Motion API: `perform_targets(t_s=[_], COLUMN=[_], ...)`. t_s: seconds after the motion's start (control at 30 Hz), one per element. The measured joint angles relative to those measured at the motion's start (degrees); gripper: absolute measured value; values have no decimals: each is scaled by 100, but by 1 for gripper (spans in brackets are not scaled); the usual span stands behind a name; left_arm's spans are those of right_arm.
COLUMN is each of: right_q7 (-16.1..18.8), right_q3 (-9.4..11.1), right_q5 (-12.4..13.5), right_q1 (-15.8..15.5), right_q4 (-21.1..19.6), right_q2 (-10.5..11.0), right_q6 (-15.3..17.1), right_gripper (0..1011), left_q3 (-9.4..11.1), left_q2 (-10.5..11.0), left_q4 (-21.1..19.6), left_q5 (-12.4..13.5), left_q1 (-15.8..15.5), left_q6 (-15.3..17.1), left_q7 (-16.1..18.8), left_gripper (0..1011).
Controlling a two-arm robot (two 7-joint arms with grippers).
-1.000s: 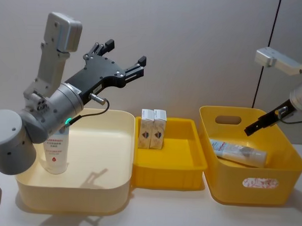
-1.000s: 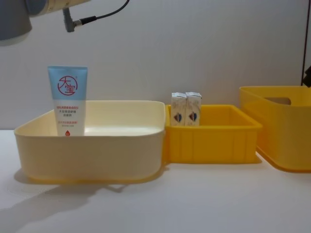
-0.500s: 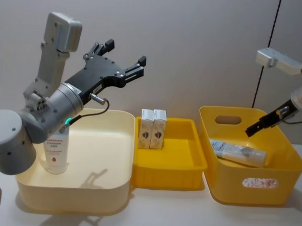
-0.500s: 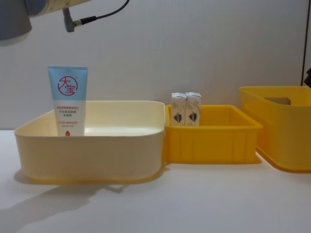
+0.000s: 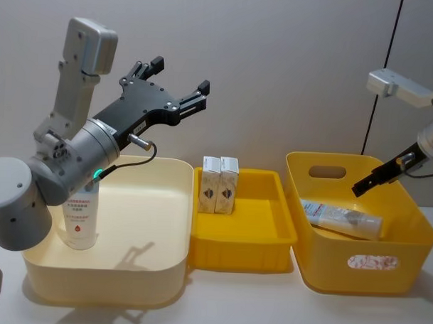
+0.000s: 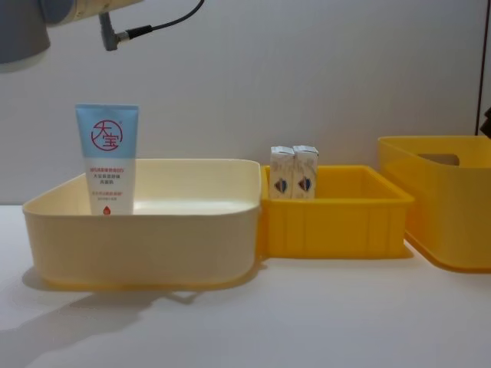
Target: Bimanual collaborative sorting of washing and personal care products
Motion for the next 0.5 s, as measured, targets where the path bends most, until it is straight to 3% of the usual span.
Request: perform_targets(t_s=[0.5], right_q7=[8], right_q3=[-4], right_q5=[-5], right_q1=[10], right_q4=[25], right_q2=[-7], right_q6=[-4], right_gripper=[1001], left_q3=[0], left_q2=[0], left_q4=[0], left_q5=[0], left_q1=[0], left_q6=[0], left_q7=[0], left_gripper=[1003])
